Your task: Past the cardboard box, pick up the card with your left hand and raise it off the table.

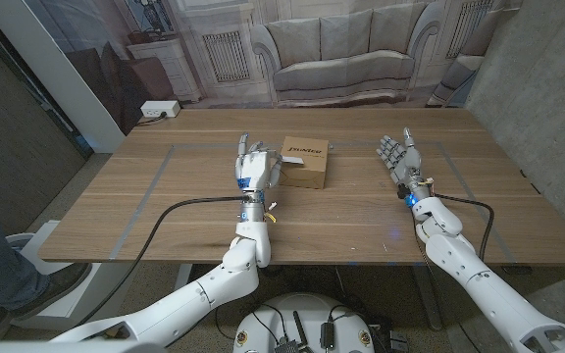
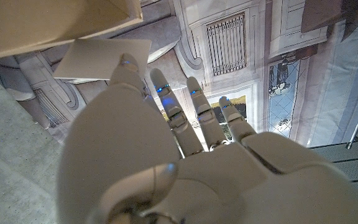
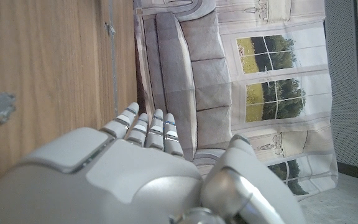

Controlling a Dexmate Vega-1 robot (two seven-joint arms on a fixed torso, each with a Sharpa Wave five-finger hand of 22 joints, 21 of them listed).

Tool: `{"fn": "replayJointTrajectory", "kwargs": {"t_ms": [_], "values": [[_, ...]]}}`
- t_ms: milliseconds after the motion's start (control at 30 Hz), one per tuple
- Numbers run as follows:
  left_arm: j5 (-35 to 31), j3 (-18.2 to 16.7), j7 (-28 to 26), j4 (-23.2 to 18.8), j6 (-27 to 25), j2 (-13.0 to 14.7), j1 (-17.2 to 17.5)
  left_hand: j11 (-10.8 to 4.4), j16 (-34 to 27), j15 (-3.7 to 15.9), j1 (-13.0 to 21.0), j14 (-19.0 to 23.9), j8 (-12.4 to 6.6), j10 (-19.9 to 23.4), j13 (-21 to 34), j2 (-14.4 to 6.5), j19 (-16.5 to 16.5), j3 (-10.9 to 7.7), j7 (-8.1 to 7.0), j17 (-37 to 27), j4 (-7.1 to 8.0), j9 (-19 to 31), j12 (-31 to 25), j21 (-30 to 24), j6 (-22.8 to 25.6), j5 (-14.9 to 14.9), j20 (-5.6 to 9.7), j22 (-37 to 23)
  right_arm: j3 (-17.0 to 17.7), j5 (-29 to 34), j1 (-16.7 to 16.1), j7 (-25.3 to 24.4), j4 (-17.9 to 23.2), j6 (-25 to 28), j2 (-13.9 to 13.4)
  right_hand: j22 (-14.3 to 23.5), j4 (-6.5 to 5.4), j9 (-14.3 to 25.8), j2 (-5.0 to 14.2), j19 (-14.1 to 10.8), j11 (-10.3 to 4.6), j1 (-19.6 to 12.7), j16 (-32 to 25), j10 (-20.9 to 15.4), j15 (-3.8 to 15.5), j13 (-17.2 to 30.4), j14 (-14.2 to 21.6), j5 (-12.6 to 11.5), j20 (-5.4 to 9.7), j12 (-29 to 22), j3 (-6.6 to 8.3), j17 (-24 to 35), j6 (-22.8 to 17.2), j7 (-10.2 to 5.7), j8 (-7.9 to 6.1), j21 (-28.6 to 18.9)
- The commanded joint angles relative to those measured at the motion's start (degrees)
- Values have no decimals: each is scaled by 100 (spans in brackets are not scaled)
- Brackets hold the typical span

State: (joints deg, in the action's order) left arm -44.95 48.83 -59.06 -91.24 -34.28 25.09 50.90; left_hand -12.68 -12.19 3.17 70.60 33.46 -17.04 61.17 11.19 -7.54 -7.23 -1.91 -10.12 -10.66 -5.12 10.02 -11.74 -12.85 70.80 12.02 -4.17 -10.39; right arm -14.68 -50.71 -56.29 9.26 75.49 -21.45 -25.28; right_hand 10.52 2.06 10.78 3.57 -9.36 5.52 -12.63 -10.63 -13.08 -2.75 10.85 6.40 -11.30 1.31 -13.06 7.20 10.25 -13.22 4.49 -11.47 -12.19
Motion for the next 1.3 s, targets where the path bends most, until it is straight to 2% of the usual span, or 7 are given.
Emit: {"fn": "replayJointTrajectory", "kwargs": {"t_ms": [33, 667, 1300], "values": [[21, -131, 90, -374, -18, 109, 155, 5, 0, 755, 25, 91, 12, 73, 16, 4, -32, -34, 40, 1, 17, 11, 4, 9, 98, -15, 53, -18, 18, -42, -88, 20, 97, 2, -46, 12, 8, 28, 5, -44, -17, 15, -16, -34, 0, 19, 45, 15, -7, 11, -4, 33, -25, -9, 2, 16], [-108, -277, 293, -614, -189, 176, 155, 7, 16, 762, 17, 194, 27, 115, 15, 6, -93, -40, 41, 2, 43, 17, 36, 9, 115, -16, 129, -19, -30, 12, -49, -13, 135, 82, -88, 13, 13, 28, 15, -44, -10, 13, -14, -43, -2, 19, 45, 14, -9, 9, -5, 33, -21, 10, 5, 23], [-21, -470, 865, -1182, -351, 308, 229, 6, 38, 761, 27, 266, 41, 150, 17, 7, -112, -54, 74, 4, 58, 23, 54, 23, 123, -17, 156, -20, -15, -8, -94, -16, 218, 117, -141, 13, 16, 28, 21, -41, -7, 14, -10, -31, -6, 19, 37, 14, -8, 16, -9, 33, -14, 10, 8, 30]]}}
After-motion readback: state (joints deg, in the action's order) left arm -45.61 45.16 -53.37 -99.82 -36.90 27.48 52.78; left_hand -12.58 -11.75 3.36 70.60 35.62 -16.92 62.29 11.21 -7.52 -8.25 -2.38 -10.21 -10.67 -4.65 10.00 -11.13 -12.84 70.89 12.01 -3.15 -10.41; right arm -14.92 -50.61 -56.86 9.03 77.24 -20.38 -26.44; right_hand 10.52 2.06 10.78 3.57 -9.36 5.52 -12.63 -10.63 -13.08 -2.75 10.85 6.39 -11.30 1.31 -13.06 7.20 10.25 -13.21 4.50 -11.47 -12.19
